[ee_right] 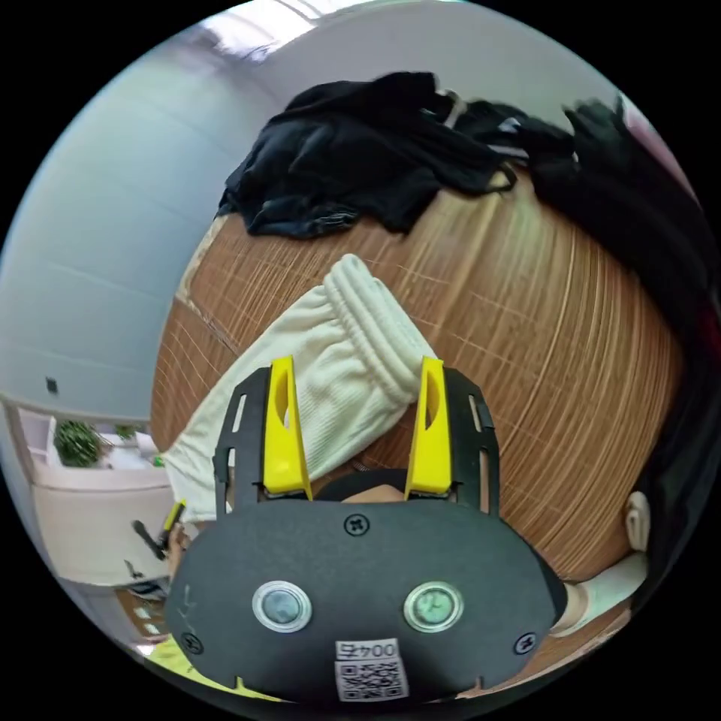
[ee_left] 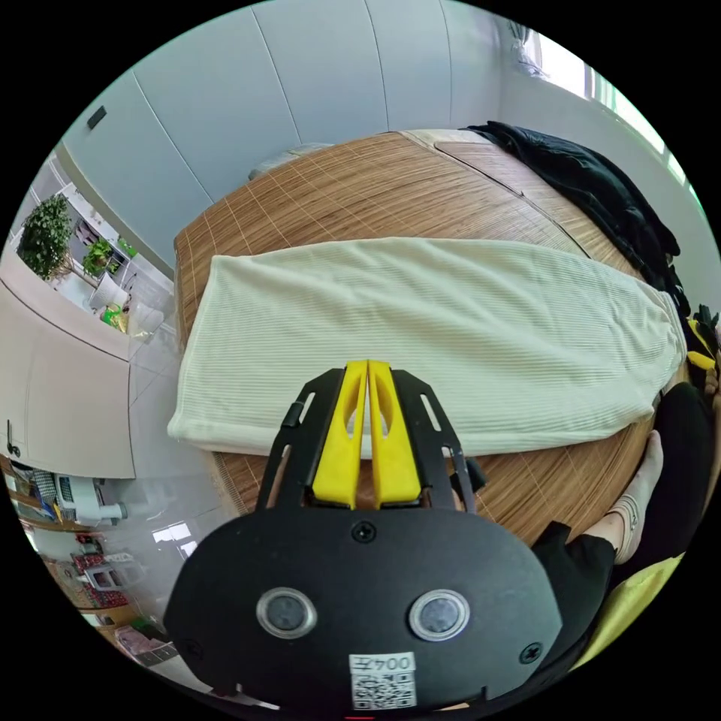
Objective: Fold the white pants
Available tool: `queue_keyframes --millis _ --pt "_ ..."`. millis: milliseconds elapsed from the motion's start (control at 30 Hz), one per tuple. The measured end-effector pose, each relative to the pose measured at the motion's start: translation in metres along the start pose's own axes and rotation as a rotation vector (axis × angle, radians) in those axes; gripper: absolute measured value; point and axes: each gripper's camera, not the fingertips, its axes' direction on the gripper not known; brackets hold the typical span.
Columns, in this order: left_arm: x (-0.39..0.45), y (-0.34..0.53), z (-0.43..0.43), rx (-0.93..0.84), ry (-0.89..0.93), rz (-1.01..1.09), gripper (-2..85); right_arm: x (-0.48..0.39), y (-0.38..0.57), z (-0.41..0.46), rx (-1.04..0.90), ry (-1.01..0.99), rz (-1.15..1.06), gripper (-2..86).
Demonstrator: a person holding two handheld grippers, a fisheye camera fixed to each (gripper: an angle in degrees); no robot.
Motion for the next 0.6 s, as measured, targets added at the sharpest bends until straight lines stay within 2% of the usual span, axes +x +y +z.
queue_keyframes --millis 167,300,400,533,600 --pt "0.005 -0.009 0.018 -0.063 -0.006 0.034 0.7 0.091 -0.006 0.024 -0.131 -0.300 0.247 23.1" --pt "0.004 -0.011 0.036 -0.121 0.027 0.036 0.7 0.111 -0.013 0.052 -0.241 -0.454 0.287 22.2" --pt "0.006 -0.011 0.046 -0.140 0.014 0.057 0.8 0.099 -0.023 0.063 -0.305 -0.435 0.220 19.0" --pt "0.000 -0.009 0.051 -0.134 0.019 0.057 0.8 0.071 -0.033 0.073 -0.375 -0.201 0.115 11.7" --pt "-0.005 -0.008 0.053 -0.131 0.034 0.042 0.8 0.058 -0.035 0.071 -0.364 -0.172 0.045 10.5"
